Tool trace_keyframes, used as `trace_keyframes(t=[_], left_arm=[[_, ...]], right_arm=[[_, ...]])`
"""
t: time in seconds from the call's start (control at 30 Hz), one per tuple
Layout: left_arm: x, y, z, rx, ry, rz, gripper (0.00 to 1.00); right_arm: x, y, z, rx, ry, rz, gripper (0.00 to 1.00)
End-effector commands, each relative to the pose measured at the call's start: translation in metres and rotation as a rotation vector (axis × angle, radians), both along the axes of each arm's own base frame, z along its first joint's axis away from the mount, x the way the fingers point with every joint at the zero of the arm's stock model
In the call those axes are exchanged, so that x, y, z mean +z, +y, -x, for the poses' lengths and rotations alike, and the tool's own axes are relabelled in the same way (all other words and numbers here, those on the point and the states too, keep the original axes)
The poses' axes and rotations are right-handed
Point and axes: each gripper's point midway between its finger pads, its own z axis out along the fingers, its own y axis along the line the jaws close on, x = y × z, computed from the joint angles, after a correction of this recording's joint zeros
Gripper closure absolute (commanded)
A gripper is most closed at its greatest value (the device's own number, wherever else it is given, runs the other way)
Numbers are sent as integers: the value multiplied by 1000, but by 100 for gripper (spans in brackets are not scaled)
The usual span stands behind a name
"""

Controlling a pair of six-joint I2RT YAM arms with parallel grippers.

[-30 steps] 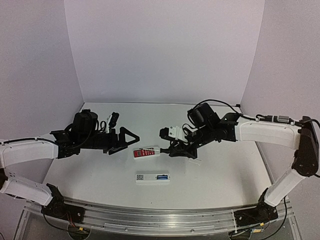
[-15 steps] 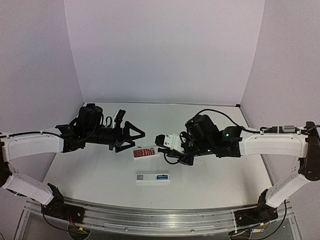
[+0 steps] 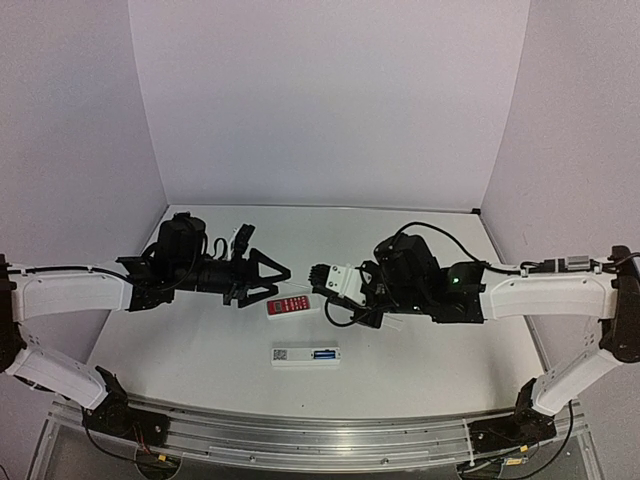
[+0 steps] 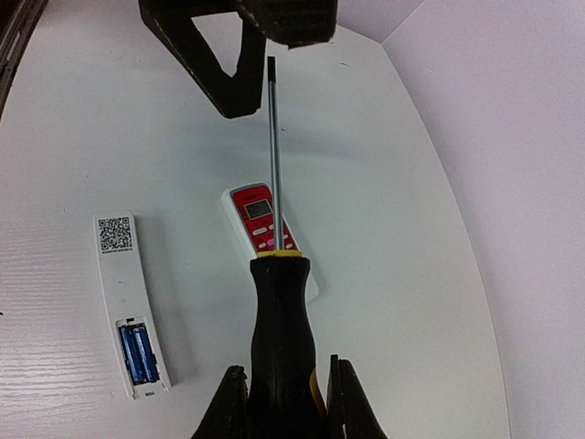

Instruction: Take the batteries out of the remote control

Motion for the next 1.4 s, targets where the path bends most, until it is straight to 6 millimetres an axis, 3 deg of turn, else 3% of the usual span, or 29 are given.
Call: trace_keyframes(t=[0.0,0.23,0.43,0.53,0.73,0.8,0.97,1.03,1.2,1.37], left_arm=[[13,-5,-2,-12,-28,72,35],[15,-7,-1,-21,-34,111,50],[19,-9,1,-43,-42,136,72],[19,-10,2,-47,-46,139,96],[22,-8,6,-59,-56,159,100],[24,-6,8,-58,-68,175,100],[29,0,10,-44,-133,198,100],[31,4,10,-34,-180,209,100],[36,14,11,-8,-315,212,100],[44,19,24,-46,-407,261,100]], right_arm=[[27,4,5,25,-58,-73,100],[28,4,12,54,-53,-80,100],[28,7,10,54,-66,-72,100],[29,9,10,58,-70,-72,100],[31,9,5,30,-70,-78,100],[33,10,5,18,-54,-96,86],[46,7,7,-71,66,-218,32],[55,2,9,-159,179,-319,19],[56,-20,20,-405,554,-530,15],[57,-10,49,-389,1021,-651,14]])
